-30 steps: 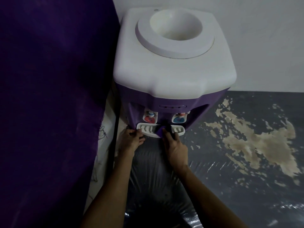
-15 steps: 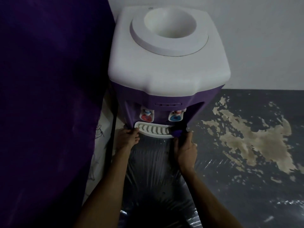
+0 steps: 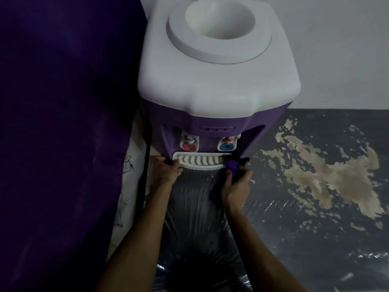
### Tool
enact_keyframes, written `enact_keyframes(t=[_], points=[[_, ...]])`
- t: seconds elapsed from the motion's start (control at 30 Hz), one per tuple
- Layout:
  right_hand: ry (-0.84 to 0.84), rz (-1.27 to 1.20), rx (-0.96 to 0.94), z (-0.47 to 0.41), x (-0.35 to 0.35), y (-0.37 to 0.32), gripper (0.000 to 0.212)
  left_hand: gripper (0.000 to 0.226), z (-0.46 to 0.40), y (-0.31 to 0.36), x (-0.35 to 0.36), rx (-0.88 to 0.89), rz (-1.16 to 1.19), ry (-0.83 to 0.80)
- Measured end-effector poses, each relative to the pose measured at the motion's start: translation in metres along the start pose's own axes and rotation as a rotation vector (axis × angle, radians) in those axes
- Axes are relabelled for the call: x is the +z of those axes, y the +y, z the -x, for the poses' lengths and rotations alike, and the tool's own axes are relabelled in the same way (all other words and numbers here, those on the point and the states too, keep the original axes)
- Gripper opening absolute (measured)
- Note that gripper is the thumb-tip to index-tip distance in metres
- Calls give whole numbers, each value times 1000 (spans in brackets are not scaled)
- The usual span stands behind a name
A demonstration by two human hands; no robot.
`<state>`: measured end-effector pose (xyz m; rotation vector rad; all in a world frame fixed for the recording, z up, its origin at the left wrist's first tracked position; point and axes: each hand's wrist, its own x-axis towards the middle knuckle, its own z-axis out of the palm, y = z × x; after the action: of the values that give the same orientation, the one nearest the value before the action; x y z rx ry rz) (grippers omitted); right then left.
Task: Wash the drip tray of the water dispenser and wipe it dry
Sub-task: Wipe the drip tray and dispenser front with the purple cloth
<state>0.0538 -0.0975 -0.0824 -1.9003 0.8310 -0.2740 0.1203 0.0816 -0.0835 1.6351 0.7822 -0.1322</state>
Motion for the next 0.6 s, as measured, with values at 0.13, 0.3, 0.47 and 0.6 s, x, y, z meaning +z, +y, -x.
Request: enact_keyframes(t=[0.13, 0.3, 0.47, 0.6], points=[[0, 3, 146, 5, 4, -1, 31, 26, 1, 7, 1, -81, 115, -48], [-106, 93, 44, -3, 9, -10, 29, 32, 0, 14, -4, -149, 142, -113], [-168, 378, -146, -1, 2, -4, 30, 45, -9, 14, -13, -141, -99, -151], [-245, 572, -273, 6, 3, 1, 29, 45, -15, 16, -21, 12, -466, -130]])
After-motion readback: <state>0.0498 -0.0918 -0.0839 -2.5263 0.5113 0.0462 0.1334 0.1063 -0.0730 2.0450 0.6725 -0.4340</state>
